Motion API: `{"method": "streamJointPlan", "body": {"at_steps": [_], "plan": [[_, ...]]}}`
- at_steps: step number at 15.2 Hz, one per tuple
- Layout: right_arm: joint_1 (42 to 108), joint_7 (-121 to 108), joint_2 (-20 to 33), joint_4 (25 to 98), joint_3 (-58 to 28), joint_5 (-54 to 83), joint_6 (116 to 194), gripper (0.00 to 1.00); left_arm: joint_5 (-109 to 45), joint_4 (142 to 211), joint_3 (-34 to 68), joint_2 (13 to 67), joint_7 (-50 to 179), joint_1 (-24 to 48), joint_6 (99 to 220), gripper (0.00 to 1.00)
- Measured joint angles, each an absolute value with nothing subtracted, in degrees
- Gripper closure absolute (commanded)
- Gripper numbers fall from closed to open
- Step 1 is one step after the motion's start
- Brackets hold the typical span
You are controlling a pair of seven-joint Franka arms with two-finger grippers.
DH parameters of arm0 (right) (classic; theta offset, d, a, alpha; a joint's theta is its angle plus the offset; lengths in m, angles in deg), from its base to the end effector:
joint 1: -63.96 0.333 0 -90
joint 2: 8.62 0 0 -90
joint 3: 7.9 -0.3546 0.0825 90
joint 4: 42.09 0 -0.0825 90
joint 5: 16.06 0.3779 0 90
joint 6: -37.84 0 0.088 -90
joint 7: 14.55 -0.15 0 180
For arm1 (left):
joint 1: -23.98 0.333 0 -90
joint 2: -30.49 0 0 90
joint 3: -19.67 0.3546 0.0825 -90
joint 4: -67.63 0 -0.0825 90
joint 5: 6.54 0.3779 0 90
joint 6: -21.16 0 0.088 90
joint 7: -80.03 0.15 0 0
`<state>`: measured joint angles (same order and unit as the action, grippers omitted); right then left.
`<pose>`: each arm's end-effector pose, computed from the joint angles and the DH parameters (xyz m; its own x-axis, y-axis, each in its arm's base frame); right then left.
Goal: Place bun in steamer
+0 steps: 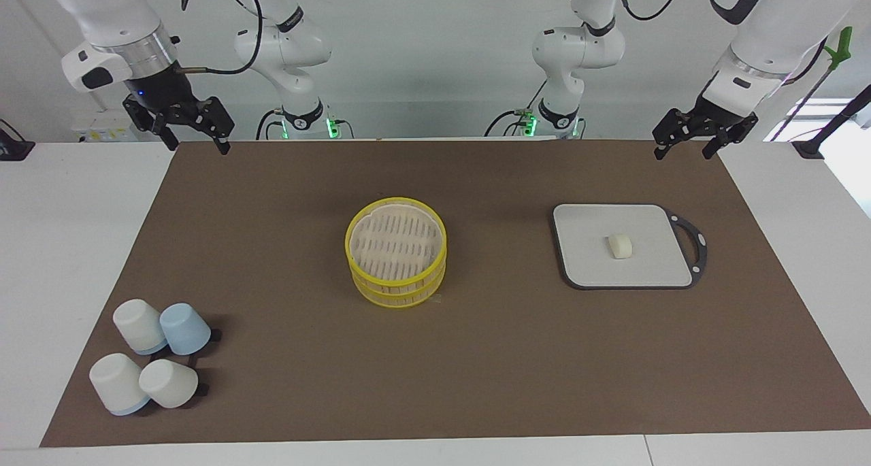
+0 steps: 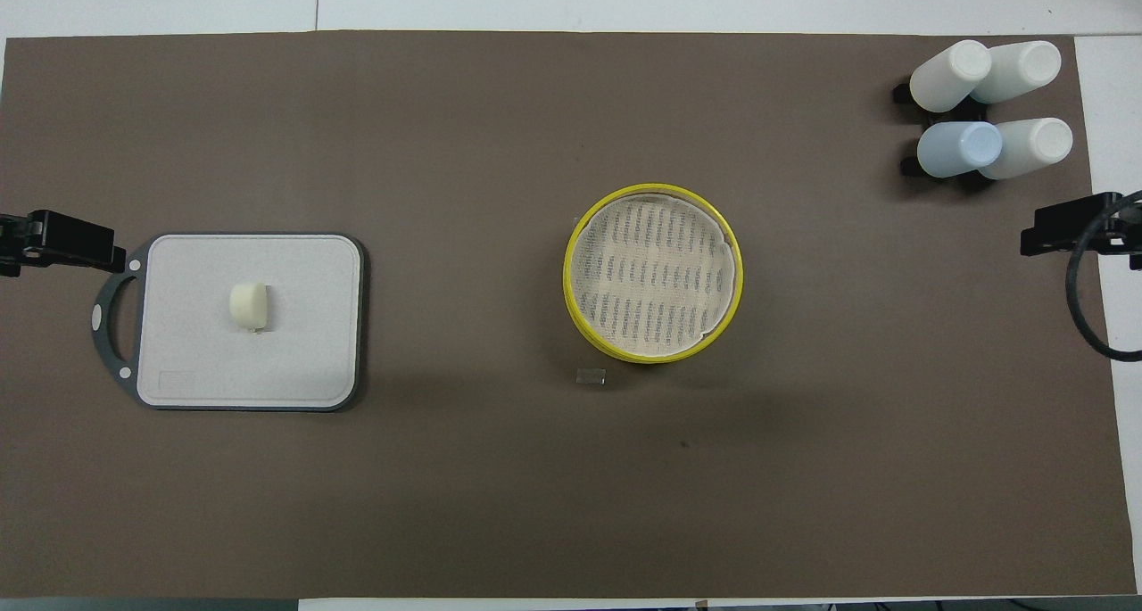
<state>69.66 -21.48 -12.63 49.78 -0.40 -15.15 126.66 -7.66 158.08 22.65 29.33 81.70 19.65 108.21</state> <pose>0.5225 -0.0166 0.6403 0.9884 -0.1512 0.0130 -0.1509 -0.9882 -0.0268 0.5340 -0.0153 0.6231 0.9978 -0.0537 -0.0385 -0.0529 -0.9984 0.0217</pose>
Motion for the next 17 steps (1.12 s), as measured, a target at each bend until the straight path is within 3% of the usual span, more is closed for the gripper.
{"method": "streamJointPlan", "body": {"at_steps": [6,10,13,17], "plan": [[69.8,-19.7,-12.6,50.0,-2.3,-15.1,126.7,0.00,-7.7,158.1,22.6,29.3,81.7,19.6,108.2,0.00],[70.1,-23.5,-10.7,50.0,-11.8,-15.0,129.1,0.00,-7.7,158.1,22.6,29.3,81.7,19.6,108.2,0.00],[74.2,-39.2,-1.6,44.0,-20.3,-17.7,130.6,0.00,-7.7,158.1,22.6,29.3,81.7,19.6,108.2,0.00],[86.5,-54.2,13.3,34.8,-21.2,-22.4,138.1,0.00,-7.7,159.1,22.6,29.3,81.7,19.6,110.0,0.00]]}}
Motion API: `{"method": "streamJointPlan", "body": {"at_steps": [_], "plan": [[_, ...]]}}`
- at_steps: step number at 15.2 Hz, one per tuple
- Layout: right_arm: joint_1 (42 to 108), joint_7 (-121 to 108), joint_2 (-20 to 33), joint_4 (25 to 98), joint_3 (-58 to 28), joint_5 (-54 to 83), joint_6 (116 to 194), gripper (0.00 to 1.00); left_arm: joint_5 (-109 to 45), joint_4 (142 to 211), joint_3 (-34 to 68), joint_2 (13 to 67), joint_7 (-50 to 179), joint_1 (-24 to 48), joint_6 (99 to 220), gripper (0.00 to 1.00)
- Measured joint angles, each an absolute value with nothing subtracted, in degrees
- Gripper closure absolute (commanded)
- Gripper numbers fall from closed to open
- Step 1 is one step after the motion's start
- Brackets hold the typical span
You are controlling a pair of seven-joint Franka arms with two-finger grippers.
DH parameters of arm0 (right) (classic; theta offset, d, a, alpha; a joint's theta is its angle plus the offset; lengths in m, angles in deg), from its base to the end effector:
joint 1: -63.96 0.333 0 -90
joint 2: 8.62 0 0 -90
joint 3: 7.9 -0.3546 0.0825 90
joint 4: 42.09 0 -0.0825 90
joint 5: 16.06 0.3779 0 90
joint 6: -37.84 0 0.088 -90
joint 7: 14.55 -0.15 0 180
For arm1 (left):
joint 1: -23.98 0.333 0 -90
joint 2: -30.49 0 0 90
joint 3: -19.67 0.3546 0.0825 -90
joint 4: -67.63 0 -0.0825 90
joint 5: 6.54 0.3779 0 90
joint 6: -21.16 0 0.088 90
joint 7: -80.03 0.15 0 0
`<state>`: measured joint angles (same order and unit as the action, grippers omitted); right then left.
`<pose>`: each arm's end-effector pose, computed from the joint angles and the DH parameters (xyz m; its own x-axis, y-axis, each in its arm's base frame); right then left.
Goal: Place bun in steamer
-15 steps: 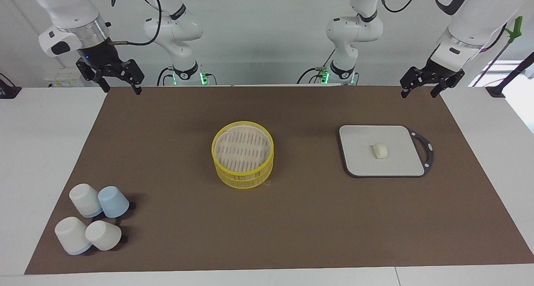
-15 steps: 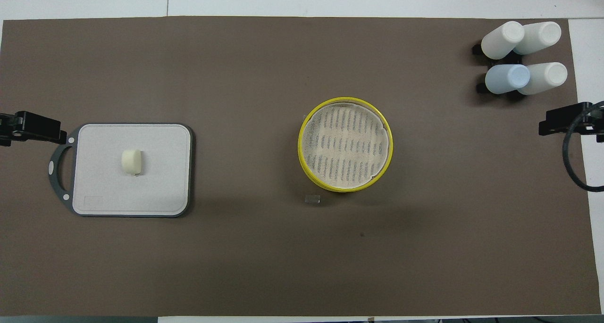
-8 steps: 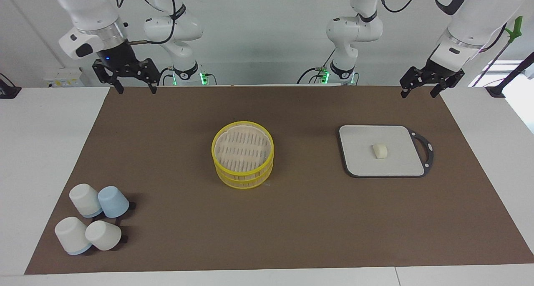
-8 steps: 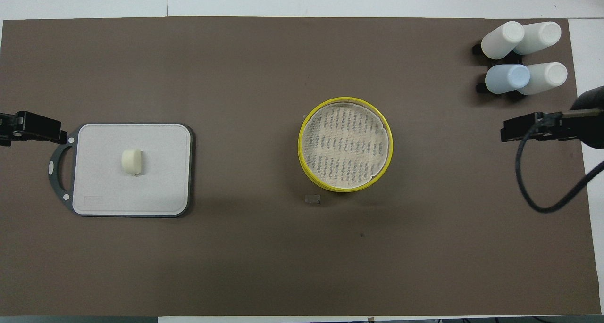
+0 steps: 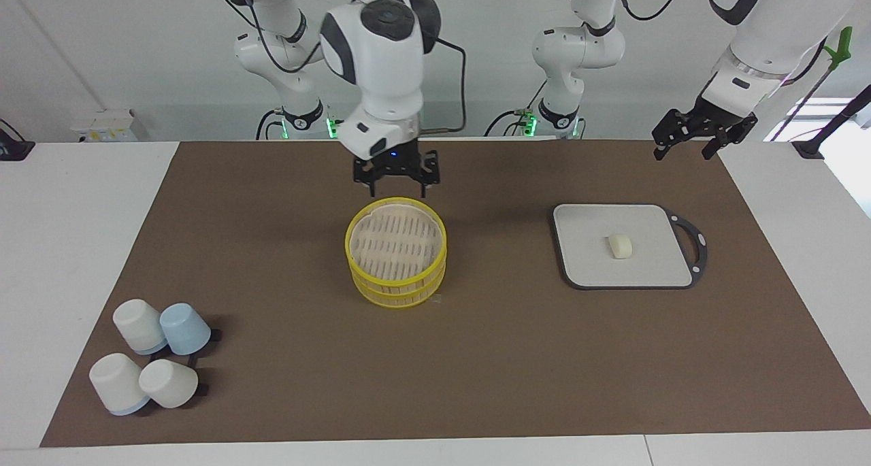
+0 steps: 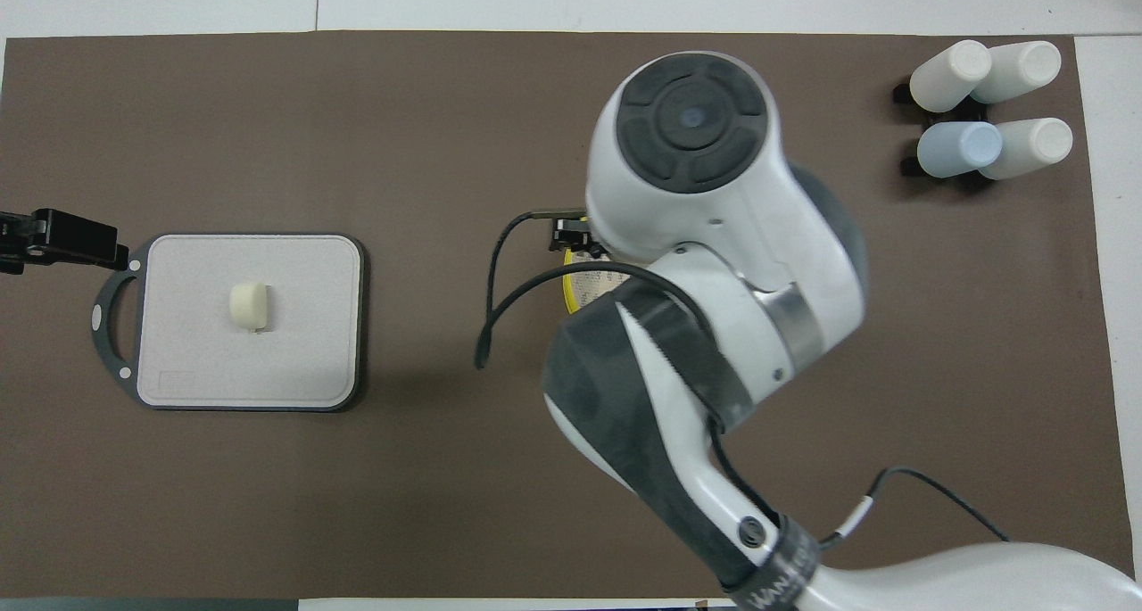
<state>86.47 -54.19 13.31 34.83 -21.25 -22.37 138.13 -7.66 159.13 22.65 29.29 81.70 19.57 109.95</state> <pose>0.5790 0.3677 0.5121 0.9970 -0.0660 0.0414 -0.0659 -0.9978 -0.0049 0.5372 -0.0161 0.6175 0.9982 -0.0545 -0.0258 -0.0540 -0.9983 0.0214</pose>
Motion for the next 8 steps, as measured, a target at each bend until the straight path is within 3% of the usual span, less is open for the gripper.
{"method": "streamJointPlan", "body": {"at_steps": [2,8], "plan": [[87.5,-55.5,16.3,35.2,-21.2,-22.5,142.7,0.00,-7.7,163.7,22.6,28.5,81.8,19.6,114.7,0.00],[88.8,-55.4,17.0,44.4,-21.4,-24.3,150.0,0.00,-7.7,189.7,22.9,24.2,83.2,19.7,138.2,0.00]]}}
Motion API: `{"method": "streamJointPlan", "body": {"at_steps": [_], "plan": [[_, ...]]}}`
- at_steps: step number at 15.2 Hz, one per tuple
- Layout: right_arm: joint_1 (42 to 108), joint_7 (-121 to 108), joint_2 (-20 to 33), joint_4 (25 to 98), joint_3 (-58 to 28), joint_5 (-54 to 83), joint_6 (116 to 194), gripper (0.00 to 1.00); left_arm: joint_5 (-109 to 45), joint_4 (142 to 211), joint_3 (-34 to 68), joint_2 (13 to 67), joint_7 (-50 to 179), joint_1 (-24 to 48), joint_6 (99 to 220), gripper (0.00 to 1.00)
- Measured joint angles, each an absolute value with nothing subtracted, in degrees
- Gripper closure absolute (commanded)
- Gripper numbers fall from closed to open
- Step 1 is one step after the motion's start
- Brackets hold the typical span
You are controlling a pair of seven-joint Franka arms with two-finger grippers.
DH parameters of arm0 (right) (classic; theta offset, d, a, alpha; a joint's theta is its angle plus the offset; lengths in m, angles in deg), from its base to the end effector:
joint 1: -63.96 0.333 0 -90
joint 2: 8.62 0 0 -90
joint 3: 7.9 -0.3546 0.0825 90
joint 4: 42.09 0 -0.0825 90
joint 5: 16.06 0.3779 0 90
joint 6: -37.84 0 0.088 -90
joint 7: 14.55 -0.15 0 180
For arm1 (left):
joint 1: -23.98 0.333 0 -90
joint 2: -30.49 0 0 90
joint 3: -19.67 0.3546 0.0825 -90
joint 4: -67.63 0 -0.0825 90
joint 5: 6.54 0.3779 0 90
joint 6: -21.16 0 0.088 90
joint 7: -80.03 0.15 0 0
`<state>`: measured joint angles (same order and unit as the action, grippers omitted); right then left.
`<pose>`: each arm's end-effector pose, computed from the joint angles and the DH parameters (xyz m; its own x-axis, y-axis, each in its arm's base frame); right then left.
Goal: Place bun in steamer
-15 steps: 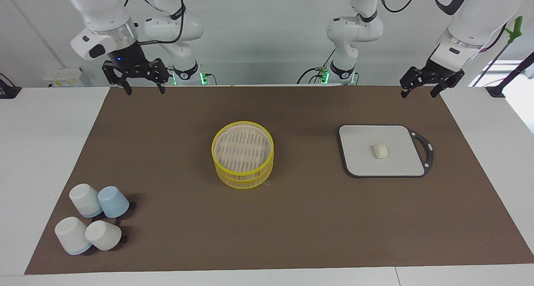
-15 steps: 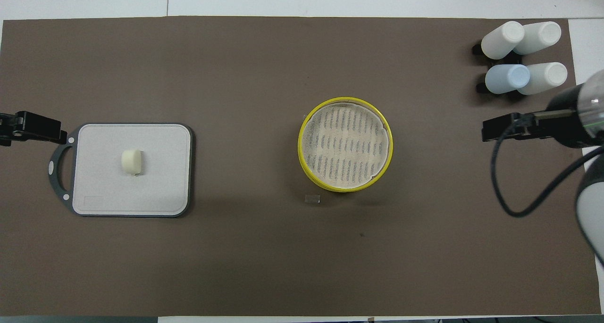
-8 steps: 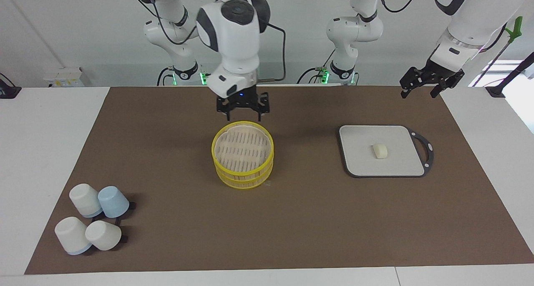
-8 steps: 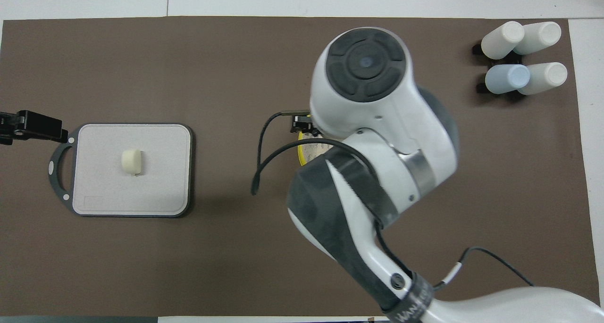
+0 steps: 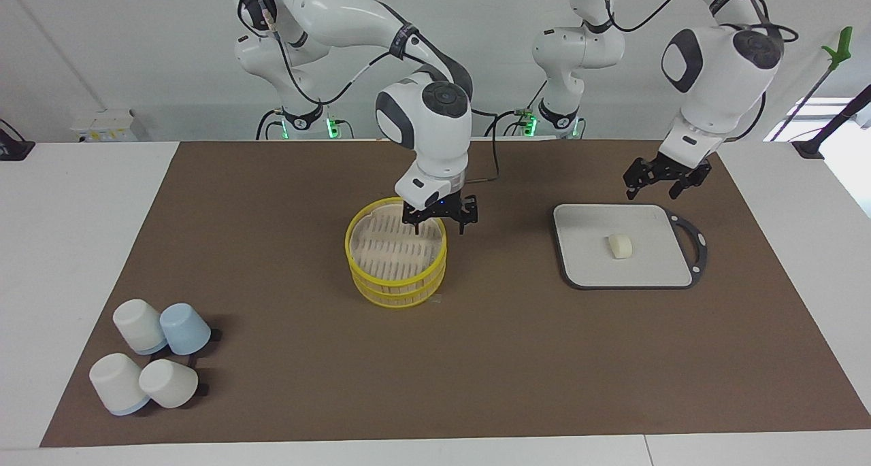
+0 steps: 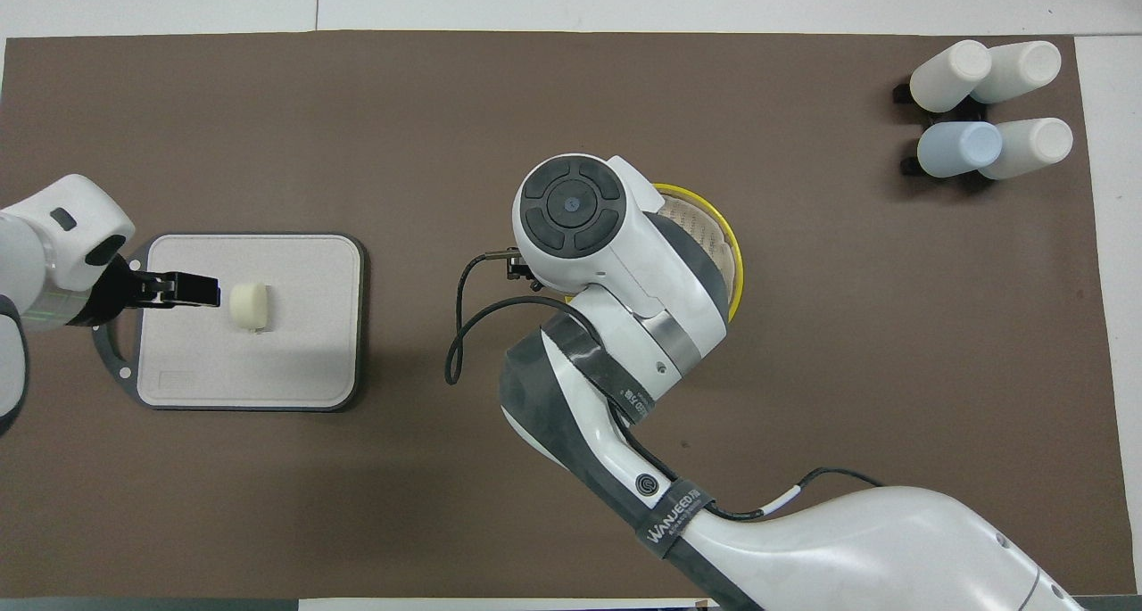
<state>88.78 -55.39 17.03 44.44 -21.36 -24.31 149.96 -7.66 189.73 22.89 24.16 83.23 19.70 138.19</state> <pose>0.5699 0.4009 0.4072 0.9994 -0.0139 0.0303 -0.0144 -0.9997 0.0175 0.5103 -0.0107 0.4564 0.9976 -0.0656 0.0230 -0.0661 -0.9976 0.0225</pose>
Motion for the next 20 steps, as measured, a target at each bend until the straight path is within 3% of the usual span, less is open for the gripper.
{"method": "streamJointPlan", "body": {"at_steps": [1,3,5,8,10,11,12,13,15,16,18,19,20], "plan": [[88.9,-55.4,16.8,45.3,-21.4,-24.3,150.8,0.02,-7.7,192.5,22.9,24.7,83.3,19.7,141.7,0.00],[89.1,-55.3,16.4,47.1,-21.4,-24.3,152.2,0.15,-7.7,197.1,22.9,26.3,83.4,19.7,148.6,0.00],[89.1,-54.8,15.7,48.9,-21.4,-24.3,154.0,0.20,-7.7,199.7,22.9,28.6,83.5,19.7,154.2,0.00],[89.1,-54.5,15.0,51.2,-21.4,-24.4,156.7,0.43,-7.7,200.2,22.8,31.8,83.6,19.7,158.2,0.00],[89.1,-54.5,14.8,51.7,-21.4,-24.4,157.3,0.44,-7.7,200.7,22.8,32.7,83.6,19.7,160.1,0.00],[89.1,-54.5,14.7,51.9,-21.4,-24.4,157.3,0.55,-7.7,201.4,22.8,32.9,83.6,19.7,161.5,0.00],[89.1,-54.4,14.6,52.1,-21.4,-24.4,157.3,0.79,-7.7,202.1,22.8,33.0,83.6,19.7,162.9,0.01],[89.1,-54.3,14.5,52.3,-21.4,-24.4,157.3,0.85,-7.7,202.5,22.8,33.2,83.6,19.7,163.8,0.06],[89.1,-54.1,14.4,52.4,-21.4,-24.4,157.4,0.85,-7.7,202.7,22.8,33.7,83.6,19.7,164.7,0.23],[89.1,-54.1,14.4,52.5,-21.4,-24.4,157.4,0.85,-7.7,202.8,22.7,34.0,83.6,19.7,165.1,0.42],[89.1,-54.1,14.4,52.5,-21.4,-24.4,158.0,0.99,-7.7,202.8,22.7,34.5,83.6,19.6,165.6,0.70],[89.1,-54.0,14.4,52.5,-21.4,-24.3,158.3,1.00,-7.7,202.8,22.7,34.5,83.6,19.6,165.7,0.78],[89.1,-53.4,14.4,52.6,-21.4,-24.3,159.0,1.00,-7.7,202.7,22.7,34.5,83.6,19.6,165.7,0.79]]}}
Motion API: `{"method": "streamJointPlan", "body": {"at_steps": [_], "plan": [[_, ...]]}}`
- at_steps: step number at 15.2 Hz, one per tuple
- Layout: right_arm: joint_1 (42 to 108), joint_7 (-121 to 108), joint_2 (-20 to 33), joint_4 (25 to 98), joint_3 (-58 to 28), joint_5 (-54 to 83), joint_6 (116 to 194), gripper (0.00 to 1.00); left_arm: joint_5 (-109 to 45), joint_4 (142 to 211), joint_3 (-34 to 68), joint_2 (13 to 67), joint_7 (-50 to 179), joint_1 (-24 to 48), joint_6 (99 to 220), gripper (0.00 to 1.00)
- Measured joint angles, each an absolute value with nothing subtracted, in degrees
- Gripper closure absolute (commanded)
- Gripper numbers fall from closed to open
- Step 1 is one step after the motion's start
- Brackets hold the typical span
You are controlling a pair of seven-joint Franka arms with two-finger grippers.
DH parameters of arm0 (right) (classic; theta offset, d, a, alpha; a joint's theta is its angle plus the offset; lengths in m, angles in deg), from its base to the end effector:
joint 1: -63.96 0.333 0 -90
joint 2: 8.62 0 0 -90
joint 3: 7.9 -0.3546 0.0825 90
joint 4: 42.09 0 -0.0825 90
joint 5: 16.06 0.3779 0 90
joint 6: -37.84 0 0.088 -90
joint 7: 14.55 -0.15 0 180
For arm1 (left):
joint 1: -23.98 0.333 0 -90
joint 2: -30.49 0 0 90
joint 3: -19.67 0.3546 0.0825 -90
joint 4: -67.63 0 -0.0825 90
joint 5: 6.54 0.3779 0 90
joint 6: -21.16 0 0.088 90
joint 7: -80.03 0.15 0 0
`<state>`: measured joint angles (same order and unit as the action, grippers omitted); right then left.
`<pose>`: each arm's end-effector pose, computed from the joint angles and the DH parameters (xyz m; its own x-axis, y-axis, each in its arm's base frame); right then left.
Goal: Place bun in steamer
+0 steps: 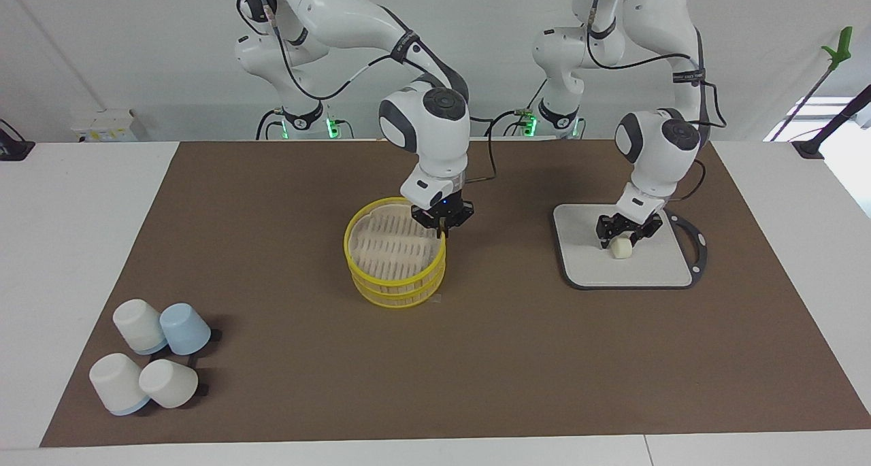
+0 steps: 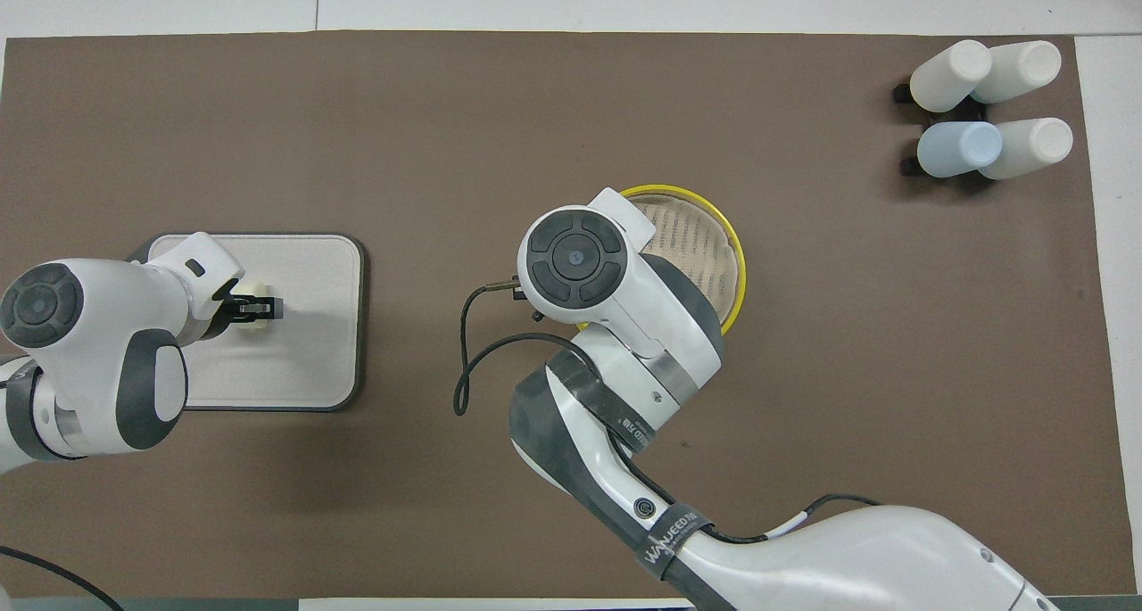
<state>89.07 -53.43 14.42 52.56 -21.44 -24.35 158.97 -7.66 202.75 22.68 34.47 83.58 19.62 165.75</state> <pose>0.5525 0.4042 0.3863 0.9959 0.0441 0.0792 0.0455 -0.9988 -0.0162 0.5185 -0.0125 0.3086 0.9929 -0.0699 0.0961 -0.0705 -0.9975 0.0032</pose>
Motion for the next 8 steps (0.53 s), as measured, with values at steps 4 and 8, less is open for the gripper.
{"method": "streamJointPlan", "body": {"at_steps": [4,8], "plan": [[88.9,-52.9,14.4,51.9,-21.4,-24.3,158.5,1.00,-7.7,202.6,22.7,34.5,83.6,19.6,165.8,0.79],[86.4,-45.9,13.8,43.9,-21.3,-24.3,147.1,1.00,-7.7,199.6,22.5,34.5,82.4,19.4,162.8,0.79]]}}
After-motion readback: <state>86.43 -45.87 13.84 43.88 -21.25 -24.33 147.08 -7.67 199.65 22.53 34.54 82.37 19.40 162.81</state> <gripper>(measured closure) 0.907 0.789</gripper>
